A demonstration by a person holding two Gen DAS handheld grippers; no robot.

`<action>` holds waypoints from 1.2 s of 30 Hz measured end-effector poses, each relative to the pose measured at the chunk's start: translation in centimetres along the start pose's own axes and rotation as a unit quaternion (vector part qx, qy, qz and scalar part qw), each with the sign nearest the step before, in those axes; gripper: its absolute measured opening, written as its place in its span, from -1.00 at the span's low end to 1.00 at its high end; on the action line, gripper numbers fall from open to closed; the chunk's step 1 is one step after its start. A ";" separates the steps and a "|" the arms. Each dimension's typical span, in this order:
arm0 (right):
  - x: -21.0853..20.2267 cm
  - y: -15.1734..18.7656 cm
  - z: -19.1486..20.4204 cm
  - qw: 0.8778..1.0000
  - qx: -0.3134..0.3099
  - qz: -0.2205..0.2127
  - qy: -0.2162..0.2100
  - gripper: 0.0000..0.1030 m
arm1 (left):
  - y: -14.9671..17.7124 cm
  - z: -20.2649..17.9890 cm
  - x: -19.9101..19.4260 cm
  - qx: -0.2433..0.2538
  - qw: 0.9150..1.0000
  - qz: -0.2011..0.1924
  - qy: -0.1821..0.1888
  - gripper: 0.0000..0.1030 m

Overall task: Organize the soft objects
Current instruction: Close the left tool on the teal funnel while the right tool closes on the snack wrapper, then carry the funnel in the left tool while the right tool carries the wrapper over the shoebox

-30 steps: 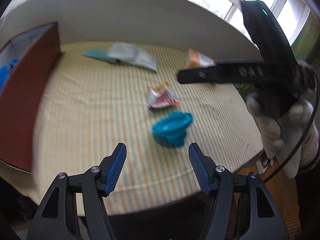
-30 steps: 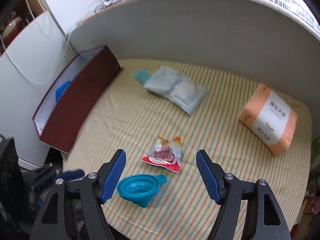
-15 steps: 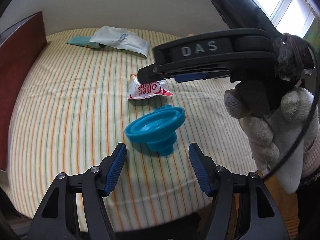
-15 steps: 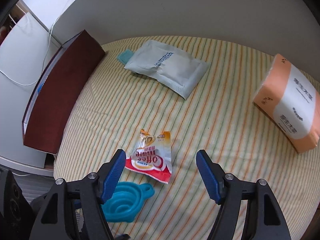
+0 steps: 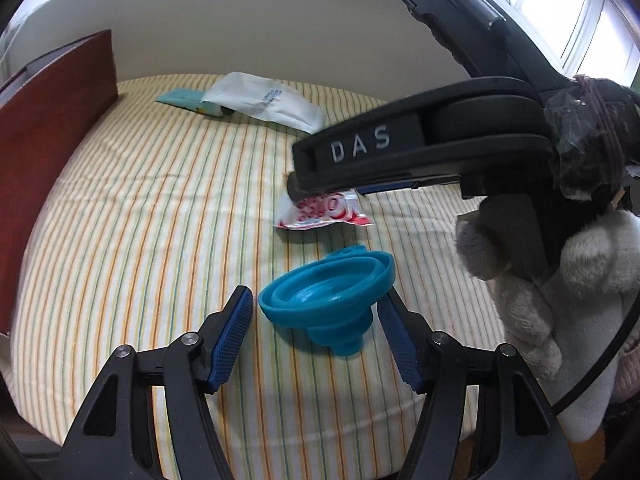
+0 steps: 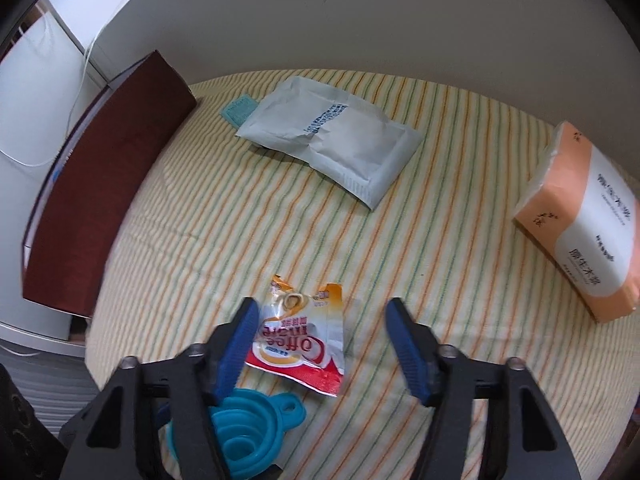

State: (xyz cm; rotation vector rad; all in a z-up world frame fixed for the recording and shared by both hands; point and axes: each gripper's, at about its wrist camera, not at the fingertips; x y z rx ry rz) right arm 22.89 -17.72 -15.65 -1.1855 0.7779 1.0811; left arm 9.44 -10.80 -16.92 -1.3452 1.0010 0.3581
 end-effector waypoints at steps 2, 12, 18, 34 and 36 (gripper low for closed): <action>-0.1 0.0 0.0 1.000 0.000 0.007 -0.012 -0.29 | -0.3 0.1 0.2 0.006 1.000 0.000 -0.005 0.21; -1.1 -0.3 -0.5 1.000 0.022 -0.005 -0.020 -0.70 | -0.3 0.7 0.0 0.022 1.000 -0.006 0.004 -0.05; -1.8 -0.2 -1.8 0.999 0.038 -0.016 -0.018 -0.71 | -0.3 1.7 -0.2 0.010 1.000 -0.006 0.013 -0.08; -4.9 0.2 -2.4 0.998 0.042 -0.043 -0.023 -0.71 | -0.9 4.5 -3.2 -0.006 1.000 -0.030 0.005 -0.08; -5.5 0.4 -1.6 0.998 0.036 -0.049 -0.022 -0.71 | -1.0 5.1 -3.8 -0.012 0.999 -0.035 0.005 -0.08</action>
Point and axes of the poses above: each gripper's, at about its wrist camera, not at the fingertips, and x roughly the way its jaws point, z to its left, y to its underside, and after that the axes turned 14 degrees about x, right-handed
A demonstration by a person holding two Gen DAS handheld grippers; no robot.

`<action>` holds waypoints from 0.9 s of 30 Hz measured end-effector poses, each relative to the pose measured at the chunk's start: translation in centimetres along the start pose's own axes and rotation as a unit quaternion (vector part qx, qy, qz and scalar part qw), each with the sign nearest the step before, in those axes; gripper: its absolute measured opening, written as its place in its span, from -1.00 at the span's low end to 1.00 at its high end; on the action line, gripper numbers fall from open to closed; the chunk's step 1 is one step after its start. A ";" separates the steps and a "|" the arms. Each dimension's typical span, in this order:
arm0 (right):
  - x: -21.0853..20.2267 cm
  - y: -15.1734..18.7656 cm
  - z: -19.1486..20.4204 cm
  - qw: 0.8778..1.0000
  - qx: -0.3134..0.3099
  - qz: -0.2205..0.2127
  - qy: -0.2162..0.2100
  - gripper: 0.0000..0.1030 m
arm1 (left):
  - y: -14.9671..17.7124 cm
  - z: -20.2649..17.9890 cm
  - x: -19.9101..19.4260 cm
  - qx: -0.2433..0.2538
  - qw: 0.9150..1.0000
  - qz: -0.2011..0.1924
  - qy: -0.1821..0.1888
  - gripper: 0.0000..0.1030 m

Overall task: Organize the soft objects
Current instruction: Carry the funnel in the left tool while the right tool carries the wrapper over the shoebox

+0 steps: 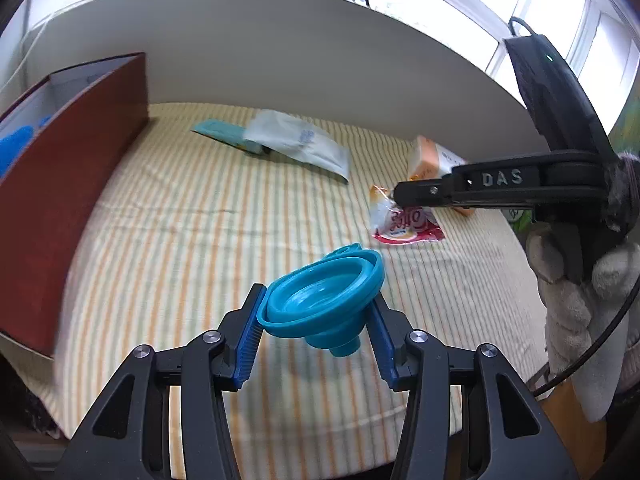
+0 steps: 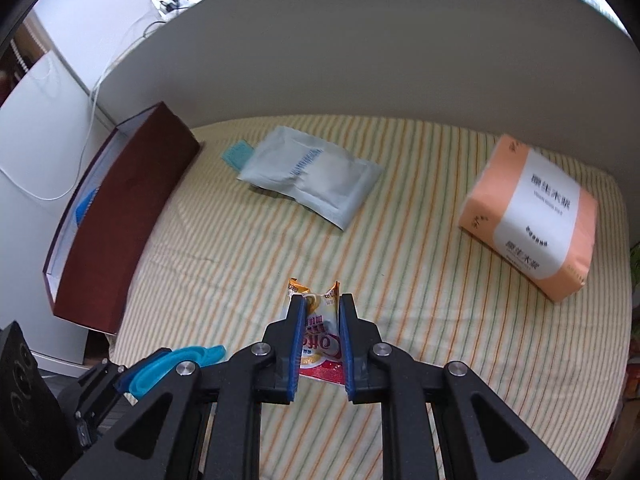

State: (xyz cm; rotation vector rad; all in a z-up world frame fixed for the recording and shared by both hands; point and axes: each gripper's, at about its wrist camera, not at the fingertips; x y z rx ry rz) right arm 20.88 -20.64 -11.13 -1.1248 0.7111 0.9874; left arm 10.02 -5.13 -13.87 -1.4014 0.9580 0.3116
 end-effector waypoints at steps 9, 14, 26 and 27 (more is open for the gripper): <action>-2.8 0.2 5.3 0.998 -0.046 -0.025 -0.032 -0.71 | -0.7 3.9 -5.5 -0.013 0.999 -0.037 -0.017 -0.08; -3.2 0.4 8.5 0.996 -0.072 -0.029 -0.046 -0.71 | -1.1 5.8 -8.8 0.005 0.997 -0.050 -0.054 -0.08; -3.1 1.6 16.2 0.988 -0.128 -0.026 -0.077 -0.71 | -1.4 10.6 -13.0 0.003 0.991 -0.070 -0.118 -0.08; -3.1 1.7 17.1 0.987 -0.135 -0.027 -0.080 -0.71 | -1.4 11.0 -13.3 0.001 0.990 -0.070 -0.120 -0.08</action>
Point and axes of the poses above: each gripper's, at about its wrist camera, not at the fingertips, and x roughly the way its jaws point, z to its left, y to its underside, and after that the axes turned 14 degrees about x, right-handed
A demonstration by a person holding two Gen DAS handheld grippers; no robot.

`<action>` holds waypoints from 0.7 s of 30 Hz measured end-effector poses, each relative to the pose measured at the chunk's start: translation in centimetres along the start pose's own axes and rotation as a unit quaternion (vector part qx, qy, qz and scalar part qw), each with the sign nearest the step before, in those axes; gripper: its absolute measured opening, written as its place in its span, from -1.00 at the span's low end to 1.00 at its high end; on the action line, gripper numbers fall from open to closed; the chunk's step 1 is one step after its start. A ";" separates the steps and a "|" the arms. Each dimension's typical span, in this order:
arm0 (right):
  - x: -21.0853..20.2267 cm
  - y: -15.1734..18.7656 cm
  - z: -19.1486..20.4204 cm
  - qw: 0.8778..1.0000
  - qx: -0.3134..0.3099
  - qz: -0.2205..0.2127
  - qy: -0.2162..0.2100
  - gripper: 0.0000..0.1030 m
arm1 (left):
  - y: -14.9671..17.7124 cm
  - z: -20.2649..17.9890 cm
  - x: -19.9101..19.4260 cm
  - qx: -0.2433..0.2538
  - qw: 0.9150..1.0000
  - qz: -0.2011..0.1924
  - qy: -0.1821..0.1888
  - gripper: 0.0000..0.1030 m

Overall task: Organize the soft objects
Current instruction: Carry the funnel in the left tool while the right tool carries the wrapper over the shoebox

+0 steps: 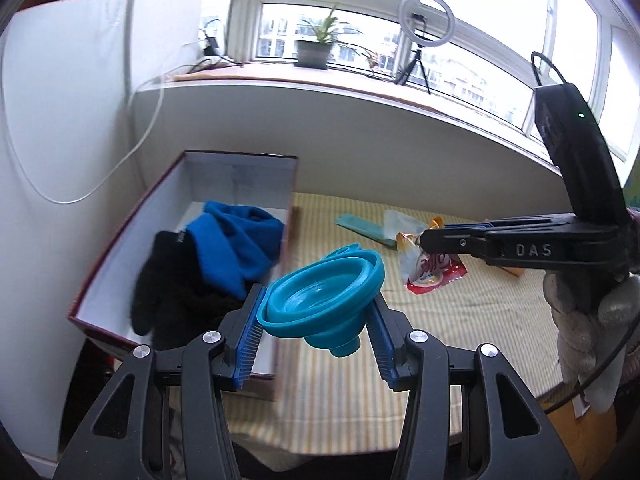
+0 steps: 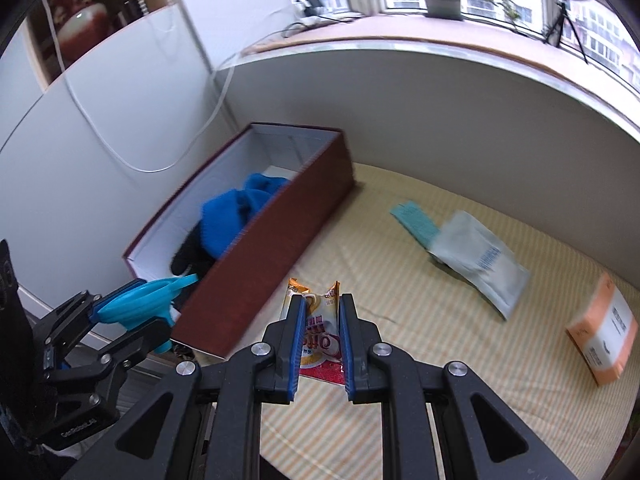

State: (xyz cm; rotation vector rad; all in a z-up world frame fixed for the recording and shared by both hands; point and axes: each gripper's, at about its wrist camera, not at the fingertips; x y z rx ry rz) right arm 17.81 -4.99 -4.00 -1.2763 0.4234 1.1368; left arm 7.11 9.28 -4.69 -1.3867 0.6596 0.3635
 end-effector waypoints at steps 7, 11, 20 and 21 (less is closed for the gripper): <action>0.7 -0.5 4.1 1.000 -0.025 -0.005 -0.016 -0.71 | 0.0 4.2 -1.1 -0.015 0.999 -0.005 -0.036 -0.08; 1.3 -1.2 6.4 0.999 -0.031 -0.007 -0.026 -0.71 | -0.2 6.4 -1.1 -0.025 0.998 -0.002 -0.054 -0.08; 4.5 -3.5 10.3 0.998 -0.036 -0.001 -0.044 -0.71 | 0.1 10.1 1.4 -0.045 0.996 0.028 -0.069 -0.08; 5.0 -3.7 10.6 0.998 -0.036 0.003 -0.046 -0.71 | 0.2 10.3 1.5 -0.048 0.996 0.029 -0.070 -0.08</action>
Point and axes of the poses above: each gripper's, at about its wrist camera, not at the fingertips, and x roughly the way its jaws point, z to its left, y to its underside, and after that the axes turned 14 degrees about x, right-handed
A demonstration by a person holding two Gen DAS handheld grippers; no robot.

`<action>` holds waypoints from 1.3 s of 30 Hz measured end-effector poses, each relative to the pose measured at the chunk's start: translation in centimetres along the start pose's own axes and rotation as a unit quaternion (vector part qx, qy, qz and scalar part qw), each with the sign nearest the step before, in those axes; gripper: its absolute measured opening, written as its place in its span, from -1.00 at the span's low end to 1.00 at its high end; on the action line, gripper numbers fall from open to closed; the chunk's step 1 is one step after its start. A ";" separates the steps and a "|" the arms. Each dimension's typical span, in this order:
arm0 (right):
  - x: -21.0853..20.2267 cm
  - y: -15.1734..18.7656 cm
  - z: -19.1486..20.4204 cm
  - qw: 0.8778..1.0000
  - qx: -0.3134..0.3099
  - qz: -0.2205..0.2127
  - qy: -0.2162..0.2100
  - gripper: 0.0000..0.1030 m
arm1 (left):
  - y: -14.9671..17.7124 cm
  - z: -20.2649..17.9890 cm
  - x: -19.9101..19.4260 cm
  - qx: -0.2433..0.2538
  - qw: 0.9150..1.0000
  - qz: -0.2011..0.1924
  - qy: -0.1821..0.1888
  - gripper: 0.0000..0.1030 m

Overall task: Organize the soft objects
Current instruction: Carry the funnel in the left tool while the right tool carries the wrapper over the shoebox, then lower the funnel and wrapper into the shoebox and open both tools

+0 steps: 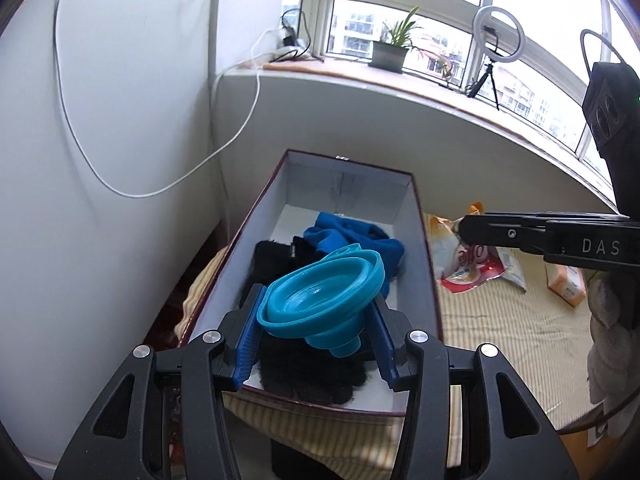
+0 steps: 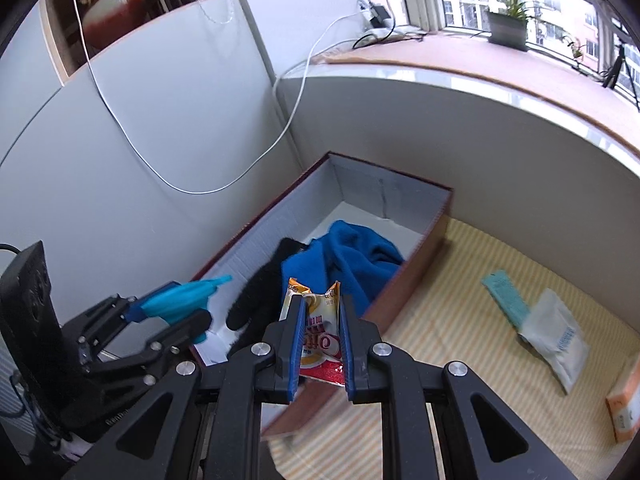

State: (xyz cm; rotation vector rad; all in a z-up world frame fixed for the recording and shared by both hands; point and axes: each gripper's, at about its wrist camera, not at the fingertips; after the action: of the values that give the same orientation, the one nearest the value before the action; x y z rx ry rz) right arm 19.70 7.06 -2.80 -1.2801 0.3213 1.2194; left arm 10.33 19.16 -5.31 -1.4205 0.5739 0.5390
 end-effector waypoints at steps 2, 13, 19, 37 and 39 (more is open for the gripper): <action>1.1 -0.3 0.3 1.000 0.000 0.003 0.000 -0.71 | 0.0 0.5 0.5 -0.004 1.000 0.004 -0.001 -0.08; 3.3 -0.6 1.7 1.000 -0.012 0.007 0.001 0.02 | -0.2 1.7 1.7 -0.007 1.000 0.019 -0.011 0.25; 1.7 -0.8 1.2 1.000 -0.006 -0.015 0.006 0.20 | -0.1 2.3 1.0 -0.017 1.000 0.014 -0.017 0.30; -7.1 5.7 -6.1 0.995 0.033 -0.066 0.066 0.23 | 0.8 -4.1 -4.9 0.037 0.999 -0.037 0.010 0.30; -8.5 7.0 -7.1 0.994 0.041 -0.072 0.074 0.23 | 1.1 -5.3 -5.9 0.049 0.998 -0.044 0.016 0.30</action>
State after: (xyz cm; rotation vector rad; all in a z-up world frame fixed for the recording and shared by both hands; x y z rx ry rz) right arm 13.59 -4.54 -2.52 -1.3018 0.3762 0.9813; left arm 4.90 13.92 -2.58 -1.3564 0.5530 0.4124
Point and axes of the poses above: each gripper's, at about its wrist camera, not at the fingertips, and x roughly the way its jaws point, z to its left, y to its underside, and after that the axes turned 14 degrees about x, right-handed
